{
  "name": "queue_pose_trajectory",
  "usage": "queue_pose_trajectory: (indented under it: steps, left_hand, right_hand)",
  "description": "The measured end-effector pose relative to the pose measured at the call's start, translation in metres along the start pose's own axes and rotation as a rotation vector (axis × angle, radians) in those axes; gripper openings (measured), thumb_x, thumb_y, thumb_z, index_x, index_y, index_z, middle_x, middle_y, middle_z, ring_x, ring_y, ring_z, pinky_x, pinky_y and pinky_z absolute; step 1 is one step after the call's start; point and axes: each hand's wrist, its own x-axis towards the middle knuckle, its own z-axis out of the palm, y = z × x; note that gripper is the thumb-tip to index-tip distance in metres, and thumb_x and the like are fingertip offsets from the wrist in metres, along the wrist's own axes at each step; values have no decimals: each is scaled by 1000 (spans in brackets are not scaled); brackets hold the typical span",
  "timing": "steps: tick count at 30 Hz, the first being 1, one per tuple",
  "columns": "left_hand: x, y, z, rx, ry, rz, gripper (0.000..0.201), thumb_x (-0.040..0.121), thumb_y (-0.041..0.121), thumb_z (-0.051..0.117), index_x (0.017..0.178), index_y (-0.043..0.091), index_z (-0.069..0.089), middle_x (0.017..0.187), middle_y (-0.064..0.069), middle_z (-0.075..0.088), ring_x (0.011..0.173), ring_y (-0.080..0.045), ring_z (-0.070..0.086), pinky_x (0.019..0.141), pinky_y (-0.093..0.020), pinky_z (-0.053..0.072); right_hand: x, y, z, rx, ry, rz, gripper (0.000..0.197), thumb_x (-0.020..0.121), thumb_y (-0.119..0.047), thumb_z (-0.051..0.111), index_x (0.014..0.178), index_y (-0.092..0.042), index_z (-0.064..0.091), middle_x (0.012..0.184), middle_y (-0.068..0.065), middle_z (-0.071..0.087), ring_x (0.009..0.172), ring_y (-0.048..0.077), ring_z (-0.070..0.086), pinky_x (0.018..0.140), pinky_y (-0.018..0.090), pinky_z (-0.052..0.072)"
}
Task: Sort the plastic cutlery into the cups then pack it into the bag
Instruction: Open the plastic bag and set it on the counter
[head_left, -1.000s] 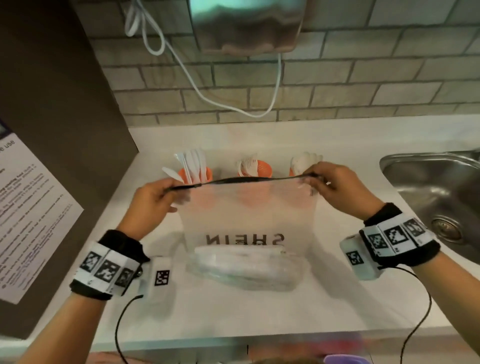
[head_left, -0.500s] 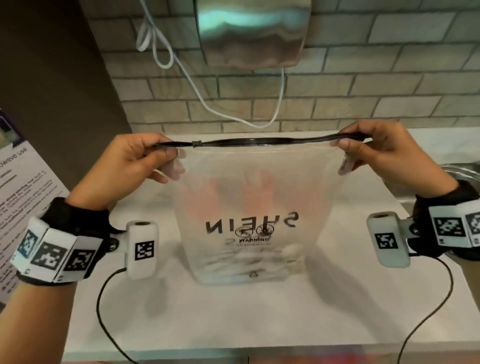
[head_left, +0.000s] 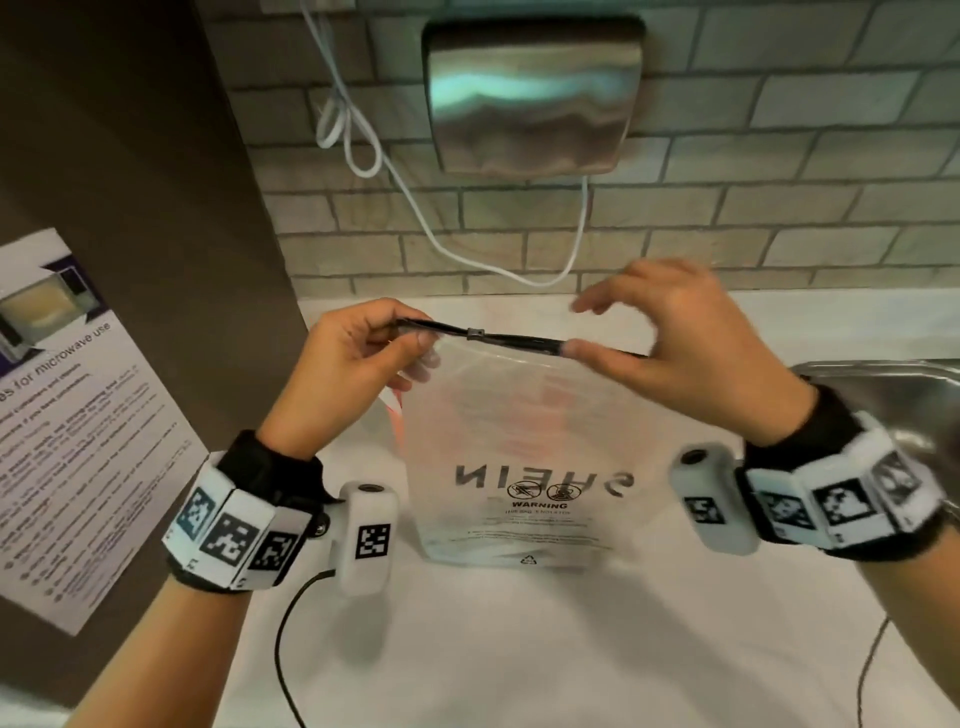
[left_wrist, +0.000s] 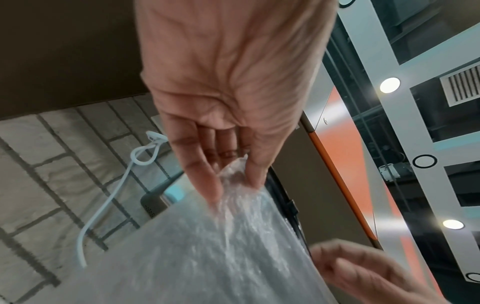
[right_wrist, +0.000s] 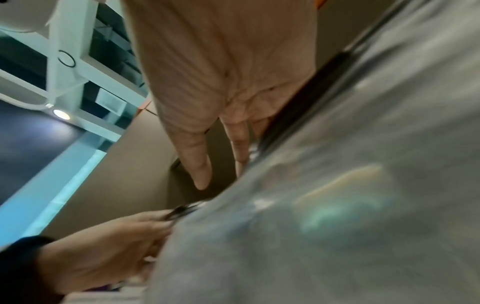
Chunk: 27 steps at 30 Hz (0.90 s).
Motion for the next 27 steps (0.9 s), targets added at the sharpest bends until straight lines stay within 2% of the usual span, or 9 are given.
queue_pose_trajectory:
  steps: [4,8,10,14,18,20,22,24,27]
  left_hand:
    - [-1,2,7,12,33,38,10,88,13,58,90,20,64,68,6,71,61,-11,66,55,-23,52]
    - [-4,4,8,1,52,75,7,88,19,58,94,23,62,71,6,70,63,-14,66,56,-24,52]
    - [-5,3,7,-14,71,84,7,89,19,56,91,23,61,71,6,70,64,-15,66,56,-23,52]
    - [-5,-1,9,-14,130,108,9,90,19,54,87,26,60,71,9,69,64,-13,67,56,-20,53]
    - [-4,-9,6,-48,175,97,15,93,14,53,86,25,60,72,8,68,64,-13,66,59,-25,54]
    - [-3,-13,3,-49,179,87,19,93,11,51,86,25,60,71,9,69,64,-12,66,60,-25,54]
    - [-2,-15,3,-47,177,84,19,94,10,50,87,25,60,71,9,69,64,-10,67,61,-24,55]
    - [0,-17,2,-51,186,79,18,94,10,50,88,24,60,71,10,70,64,-9,67,62,-22,55]
    - [3,-19,-1,-64,195,63,19,94,10,50,87,25,59,71,11,71,64,-6,67,62,-20,56]
  right_hand:
    - [20,-38,37,-31,41,-95,40,80,-51,55,101,-20,67,90,-2,70,87,18,64,97,42,36]
    - [34,-49,52,146,138,-56,23,84,-34,58,89,-15,71,81,-1,72,77,20,65,84,34,36]
    - [34,-49,54,183,172,-46,21,84,-34,60,86,-16,71,80,-2,72,76,18,65,83,31,34]
    - [26,-44,51,172,198,-2,21,83,-35,60,88,-18,71,84,-4,73,81,16,66,95,32,27]
    - [1,-11,31,128,197,96,23,83,-37,61,89,-18,73,88,-5,74,80,7,64,97,30,28]
    - [-15,10,14,91,182,152,23,80,-37,63,86,-18,74,81,-14,69,74,-10,55,90,12,27]
    - [-30,27,-3,49,185,210,17,79,-32,69,83,-16,75,70,-21,57,71,-22,48,72,-2,27]
    - [-41,42,-17,43,184,294,16,78,-29,71,84,-15,75,72,-17,60,73,-19,48,67,-3,31]
    - [-49,58,-27,87,179,411,16,77,-33,70,85,-20,74,79,-13,65,76,-9,55,71,2,38]
